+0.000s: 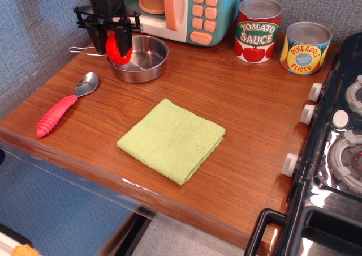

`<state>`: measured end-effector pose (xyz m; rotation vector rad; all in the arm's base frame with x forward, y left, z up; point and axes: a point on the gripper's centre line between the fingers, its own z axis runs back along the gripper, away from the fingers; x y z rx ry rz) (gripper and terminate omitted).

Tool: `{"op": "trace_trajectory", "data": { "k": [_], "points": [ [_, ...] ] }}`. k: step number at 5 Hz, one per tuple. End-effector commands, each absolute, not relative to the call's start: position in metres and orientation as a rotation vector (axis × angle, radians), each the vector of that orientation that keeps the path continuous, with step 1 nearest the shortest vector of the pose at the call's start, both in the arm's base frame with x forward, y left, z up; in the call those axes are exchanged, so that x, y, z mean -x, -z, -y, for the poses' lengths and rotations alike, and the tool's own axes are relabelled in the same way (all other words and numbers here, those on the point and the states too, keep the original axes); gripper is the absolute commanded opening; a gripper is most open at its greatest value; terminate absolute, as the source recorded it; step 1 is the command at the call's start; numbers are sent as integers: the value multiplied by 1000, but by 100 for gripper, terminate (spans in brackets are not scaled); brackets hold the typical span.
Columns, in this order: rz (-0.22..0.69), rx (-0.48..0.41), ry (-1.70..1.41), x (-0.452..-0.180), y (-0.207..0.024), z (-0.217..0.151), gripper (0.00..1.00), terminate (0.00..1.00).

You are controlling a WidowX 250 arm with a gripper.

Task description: Put the red pepper into the metal pot.

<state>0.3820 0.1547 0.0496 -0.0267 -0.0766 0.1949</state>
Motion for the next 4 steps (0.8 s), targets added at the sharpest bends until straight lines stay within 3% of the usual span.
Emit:
{"op": "trace_trajectory", "data": {
  "k": [1,2,4],
  "points": [
    [231,-59,-118,-406,-62,-146,0,0],
    [205,-78,-109,-409,-56,-141,100,0],
    [224,-69,-91,-404,-75,-143,100,0]
  ]
}}
